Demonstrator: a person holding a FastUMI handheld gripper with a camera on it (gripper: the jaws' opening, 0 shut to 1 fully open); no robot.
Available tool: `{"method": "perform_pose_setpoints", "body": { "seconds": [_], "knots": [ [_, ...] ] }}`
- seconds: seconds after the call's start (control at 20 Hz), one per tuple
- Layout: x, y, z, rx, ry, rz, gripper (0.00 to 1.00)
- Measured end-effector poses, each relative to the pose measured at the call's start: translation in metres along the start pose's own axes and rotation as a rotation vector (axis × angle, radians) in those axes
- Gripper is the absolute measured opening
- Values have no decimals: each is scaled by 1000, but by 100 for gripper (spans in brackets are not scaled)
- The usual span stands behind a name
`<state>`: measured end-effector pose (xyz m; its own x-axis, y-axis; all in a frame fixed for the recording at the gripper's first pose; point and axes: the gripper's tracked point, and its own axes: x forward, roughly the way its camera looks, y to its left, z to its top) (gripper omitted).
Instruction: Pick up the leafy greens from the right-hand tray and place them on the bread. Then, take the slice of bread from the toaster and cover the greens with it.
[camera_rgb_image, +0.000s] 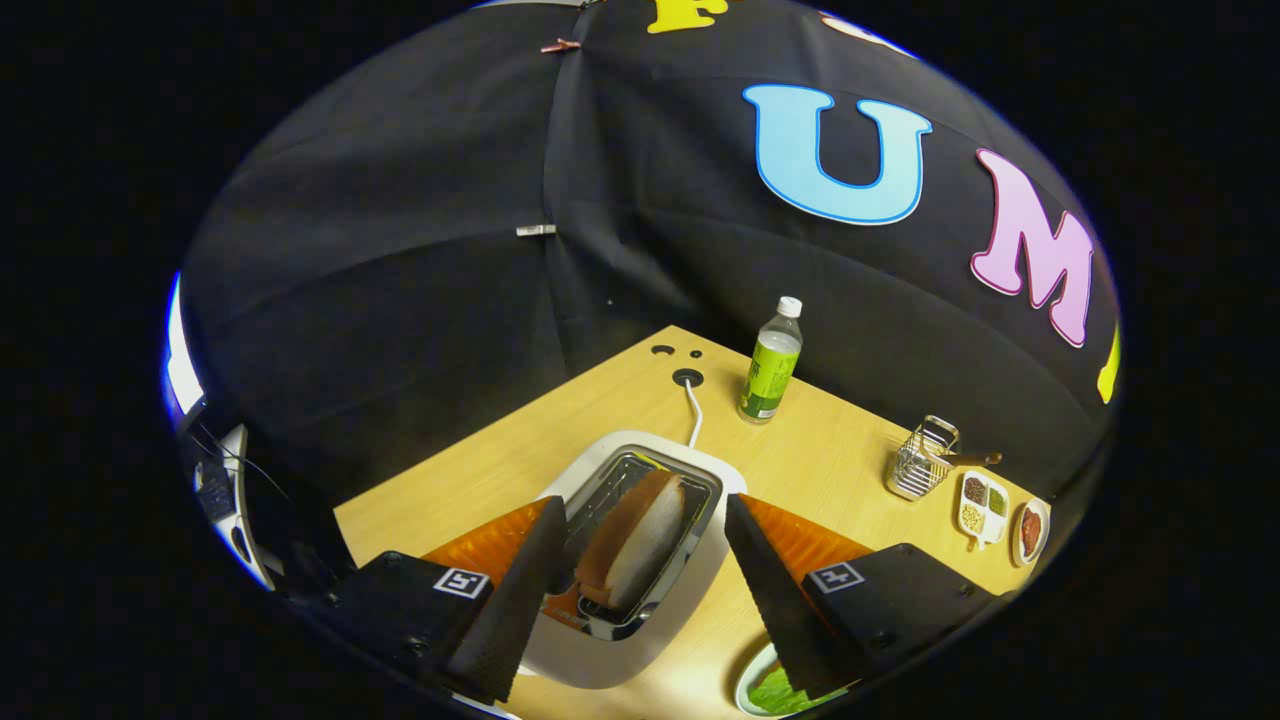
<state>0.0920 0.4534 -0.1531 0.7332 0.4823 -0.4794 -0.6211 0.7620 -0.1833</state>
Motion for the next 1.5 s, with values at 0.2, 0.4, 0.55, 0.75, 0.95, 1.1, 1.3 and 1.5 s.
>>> {"method": "perform_pose_setpoints", "body": {
  "seconds": [0.2, 0.4, 0.55, 0.75, 0.95, 1.1, 1.3, 1.5],
  "knots": [
    [14, 6, -10, -37, 20, -33, 96],
    [25, 8, -13, -26, 36, -41, 82],
    [27, 4, -14, 8, 49, -60, 62],
    [23, -2, -18, 73, 84, -87, 30],
    [22, -2, -15, 144, 106, -74, 20],
    [18, 1, -10, 146, 96, -54, 15],
    [3, -3, 3, 165, 66, -50, 15],
    [-21, -15, 27, 210, 21, -47, 15]
  ]
}}
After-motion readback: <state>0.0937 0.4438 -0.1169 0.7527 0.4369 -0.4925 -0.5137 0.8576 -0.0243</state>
